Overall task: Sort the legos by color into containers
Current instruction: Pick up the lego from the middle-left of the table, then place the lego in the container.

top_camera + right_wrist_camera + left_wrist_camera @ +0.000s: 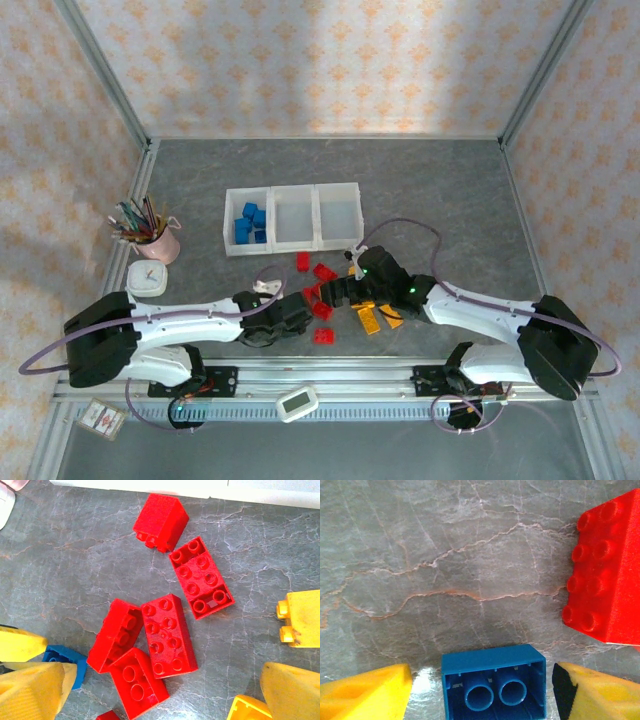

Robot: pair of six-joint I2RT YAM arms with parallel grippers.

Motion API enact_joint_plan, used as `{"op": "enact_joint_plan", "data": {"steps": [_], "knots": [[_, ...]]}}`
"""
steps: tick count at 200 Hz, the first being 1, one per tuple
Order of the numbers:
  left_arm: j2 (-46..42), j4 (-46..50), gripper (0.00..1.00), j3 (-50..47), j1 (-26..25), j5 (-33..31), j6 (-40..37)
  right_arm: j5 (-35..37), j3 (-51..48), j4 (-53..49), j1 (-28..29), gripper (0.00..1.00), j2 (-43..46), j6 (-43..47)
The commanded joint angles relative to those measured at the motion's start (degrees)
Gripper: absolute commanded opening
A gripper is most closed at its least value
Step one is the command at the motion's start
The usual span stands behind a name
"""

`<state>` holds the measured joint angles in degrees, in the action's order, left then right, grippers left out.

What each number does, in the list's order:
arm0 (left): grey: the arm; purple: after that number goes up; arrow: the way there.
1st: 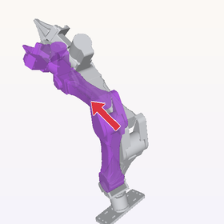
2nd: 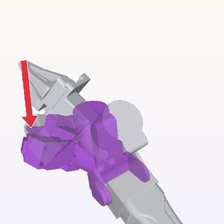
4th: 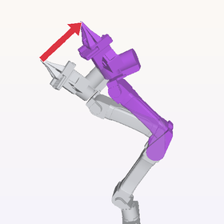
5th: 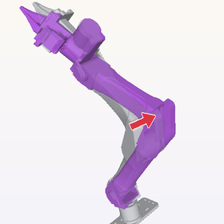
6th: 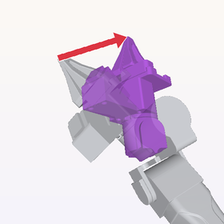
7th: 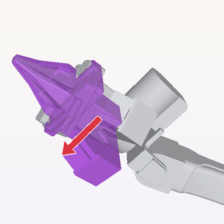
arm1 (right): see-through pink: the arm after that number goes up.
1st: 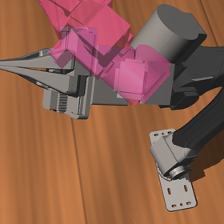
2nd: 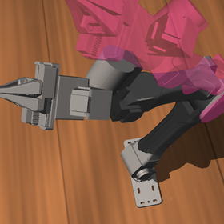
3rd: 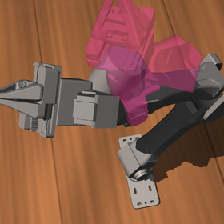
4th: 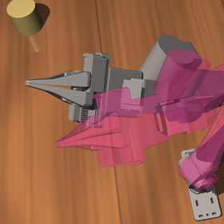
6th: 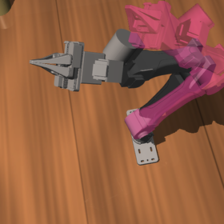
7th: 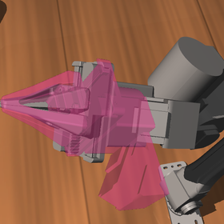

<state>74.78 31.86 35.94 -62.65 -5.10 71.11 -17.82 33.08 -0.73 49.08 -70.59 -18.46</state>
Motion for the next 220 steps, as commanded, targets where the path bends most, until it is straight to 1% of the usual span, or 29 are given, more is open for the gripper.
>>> {"op": "enact_joint_plan", "data": {"steps": [1, 25, 51, 99, 125, 158, 174, 185, 202, 220], "knots": [[1.5, -1.9, 0.74, -0.9, -0.3, 0.2, 0.4, 1.2, -0.3, 1.2, -0.4, 1.00, 0.1, -0.6], [3.8, -3.3, 0.71, -0.8, -0.3, 0.3, -0.2, 1.1, 0.1, 1.1, -0.5, 1.00, -0.5, -0.5], [5.3, -2.4, 0.63, -0.5, -0.3, -0.6, -0.2, 1.0, 0.4, 1.1, -0.5, 1.00, -0.6, -0.6], [3.0, -2.5, 0.43, -1.8, -0.4, -1.9, 0.6, 0.8, 1.3, 0.9, -0.6, 1.00, -1.1, -0.2], [0.6, 0.3, 0.41, -1.0, -0.3, -4.1, 1.2, 0.3, 2.1, 0.5, -0.6, 1.00, -1.1, 0.2], [-3.8, 5.5, 0.40, 1.4, 0.8, -8.5, 1.7, -0.9, 4.5, -0.8, -0.6, 1.00, -0.9, 1.3], [-6.2, 8.1, 0.39, 3.0, 2.6, -11.2, 0.6, -2.0, 5.8, -0.3, -0.6, 1.00, -1.3, 1.3], [-7.7, 9.5, 0.38, 4.3, 4.8, -12.9, -0.8, -2.7, 6.7, 0.5, -0.6, 1.00, -1.8, 1.2], [-9.7, 10.4, 0.37, 6.6, 9.4, -15.7, -4.7, -3.4, 8.1, 1.5, -0.6, 1.00, -3.1, 0.9], [-10.8, 9.0, 0.36, 9.1, 16.0, -17.5, -10.7, -2.7, 10.1, 1.6, -0.6, 1.00, -5.0, 0.3]]}}
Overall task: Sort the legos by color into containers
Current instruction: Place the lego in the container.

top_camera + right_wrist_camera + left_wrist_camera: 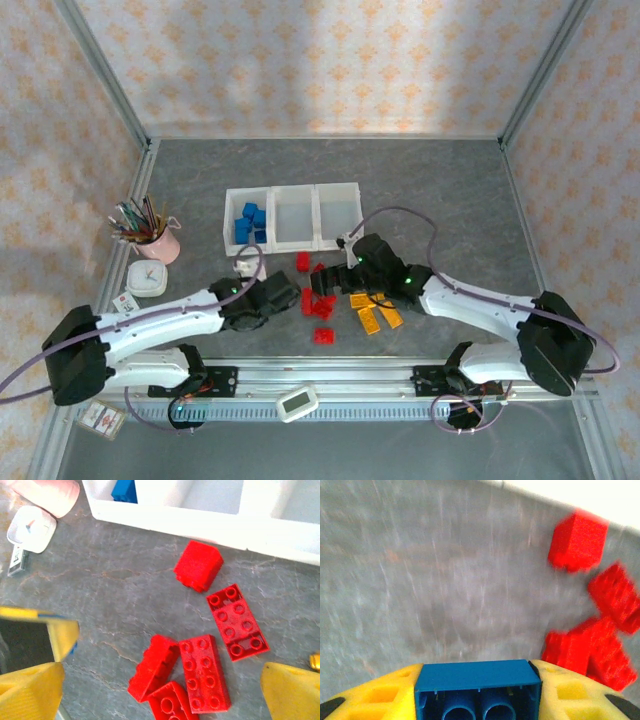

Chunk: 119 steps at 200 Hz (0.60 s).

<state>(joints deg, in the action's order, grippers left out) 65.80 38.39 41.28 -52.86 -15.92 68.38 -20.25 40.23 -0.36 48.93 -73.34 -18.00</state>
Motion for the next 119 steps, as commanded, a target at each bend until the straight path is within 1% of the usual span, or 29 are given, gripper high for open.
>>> {"op": "enact_joint_plan", "data": {"steps": [1, 23, 40, 56, 71, 84, 107, 119], "knots": [[-1.8, 2.3, 0.36, 3.9, 6.6, -6.7, -8.4, -0.2, 3.1, 1.3, -0.4, 1.00, -2.4, -0.2], [-0.4, -1.8, 0.36, 7.3, 14.7, -6.5, -16.3, 0.6, 6.2, 1.4, -0.6, 1.00, -5.0, -0.7], [2.7, -5.2, 0.36, 10.0, 20.6, -5.2, -21.4, 1.6, 7.9, 2.2, -1.1, 1.00, -6.8, -1.8], [6.3, -8.8, 0.36, 11.9, 25.1, -4.8, -24.7, 2.0, 9.7, 2.7, -2.4, 1.00, -9.1, -3.2], [10.2, -12.1, 0.36, 13.2, 29.2, -2.2, -26.5, 1.8, 11.2, 3.5, -3.2, 1.00, -11.1, -3.7], [13.9, -14.8, 0.36, 14.6, 31.5, -0.1, -28.0, 2.2, 12.3, 4.3, -3.6, 1.00, -12.6, -3.2], [20.3, -17.6, 0.37, 18.1, 33.2, 0.5, -29.5, 3.4, 13.9, 4.8, -4.2, 1.00, -14.6, -2.8], [23.6, -17.4, 0.37, 20.8, 34.1, 0.5, -30.1, 3.4, 14.5, 5.1, -4.4, 1.00, -15.4, -2.6]]}}
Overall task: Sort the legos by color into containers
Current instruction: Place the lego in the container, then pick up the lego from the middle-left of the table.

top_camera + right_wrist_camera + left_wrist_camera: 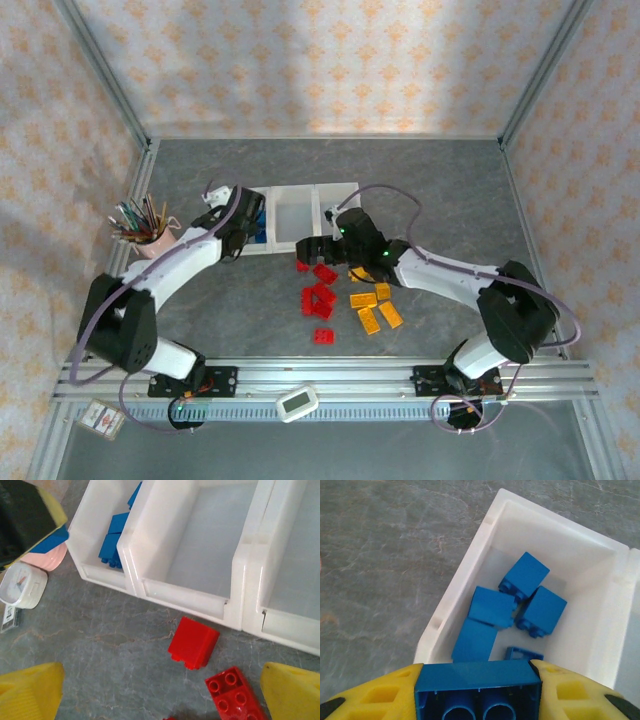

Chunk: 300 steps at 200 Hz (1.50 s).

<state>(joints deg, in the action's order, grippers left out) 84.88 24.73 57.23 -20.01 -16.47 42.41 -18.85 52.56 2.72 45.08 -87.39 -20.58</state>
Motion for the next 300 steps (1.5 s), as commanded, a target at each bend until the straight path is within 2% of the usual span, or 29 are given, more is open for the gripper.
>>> {"op": "enact_joint_plan", "data": {"steps": [1, 21, 55, 80, 118, 175, 204, 248, 300], "knots": [[4.9, -3.6, 0.37, 5.1, 1.3, 0.9, -4.2, 2.0, 2.2, 2.0, -0.6, 1.00, -1.4, 0.0], [9.1, -3.9, 0.38, 9.0, 2.2, 0.9, -4.7, 1.8, 3.3, 2.0, -0.5, 1.00, -2.6, 0.5], [13.6, -3.0, 0.56, 13.4, 2.3, 0.9, -5.8, 2.3, 4.6, 0.8, -0.6, 1.00, -3.4, 1.7], [14.2, -2.1, 0.61, 14.0, 2.3, 0.6, -6.4, 2.6, 5.2, -0.2, -0.6, 1.00, -3.2, 2.7], [12.4, 0.7, 0.66, 13.8, 2.3, -0.5, -6.5, 2.5, 5.0, -1.2, -0.6, 1.00, -1.4, 3.5], [2.8, 0.7, 0.68, 7.7, 0.5, 4.5, -5.6, 1.8, 3.3, -4.3, -0.7, 1.00, 2.3, 3.6], [-3.1, 2.2, 0.69, 2.9, -3.1, 4.2, -3.6, 2.2, 0.9, -6.3, -1.3, 1.00, 5.0, 3.0], [-11.5, 3.2, 0.72, -6.1, -11.8, 6.0, 2.3, 3.1, -5.6, -7.8, -2.2, 1.00, 9.7, 1.7], [-11.4, 1.3, 0.74, -12.6, -23.7, 8.9, 10.0, 3.6, -12.7, -7.0, -3.1, 1.00, 13.6, -0.2]]}}
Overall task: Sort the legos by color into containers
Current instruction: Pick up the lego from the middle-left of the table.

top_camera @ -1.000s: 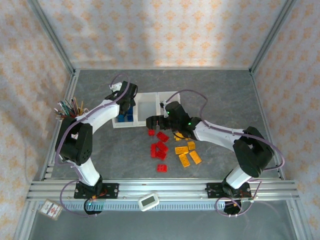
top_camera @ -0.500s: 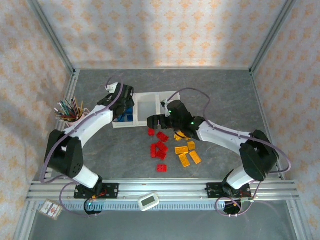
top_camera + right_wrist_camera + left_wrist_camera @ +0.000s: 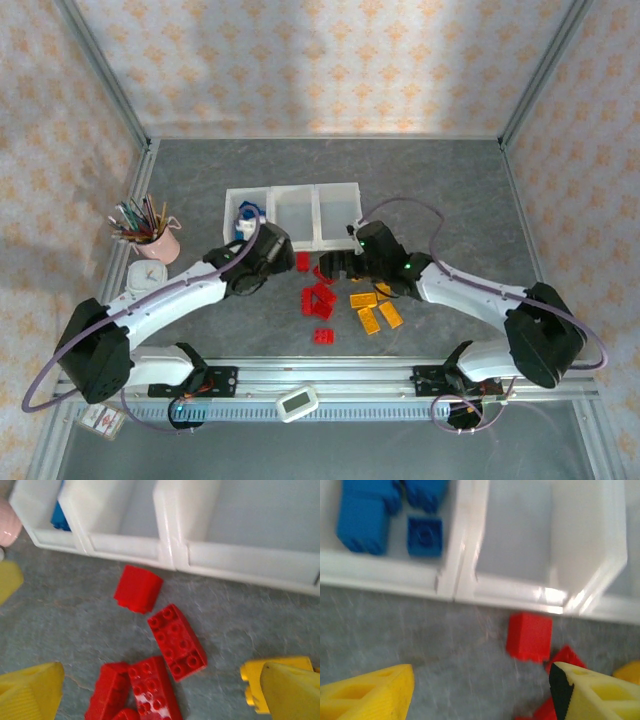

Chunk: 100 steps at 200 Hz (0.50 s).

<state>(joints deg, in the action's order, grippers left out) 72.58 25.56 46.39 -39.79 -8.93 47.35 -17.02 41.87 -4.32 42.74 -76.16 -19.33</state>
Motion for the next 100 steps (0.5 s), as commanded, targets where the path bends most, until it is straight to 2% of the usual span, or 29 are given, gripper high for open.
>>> {"op": "enact_joint_plan", "data": {"steps": [1, 53, 100], "knots": [[0.9, 0.2, 0.74, -1.8, -4.0, 1.4, 5.1, 1.7, -2.2, 0.1, -0.8, 1.00, 2.4, -1.5], [8.8, -4.5, 0.73, -1.6, -9.7, 4.2, 6.9, 0.5, -4.6, 1.0, -1.9, 1.00, 2.4, -2.2], [14.9, -6.8, 0.64, -1.3, -13.4, 5.5, 7.6, 0.3, -5.1, 1.4, -1.9, 1.00, 1.8, -2.5]]}}
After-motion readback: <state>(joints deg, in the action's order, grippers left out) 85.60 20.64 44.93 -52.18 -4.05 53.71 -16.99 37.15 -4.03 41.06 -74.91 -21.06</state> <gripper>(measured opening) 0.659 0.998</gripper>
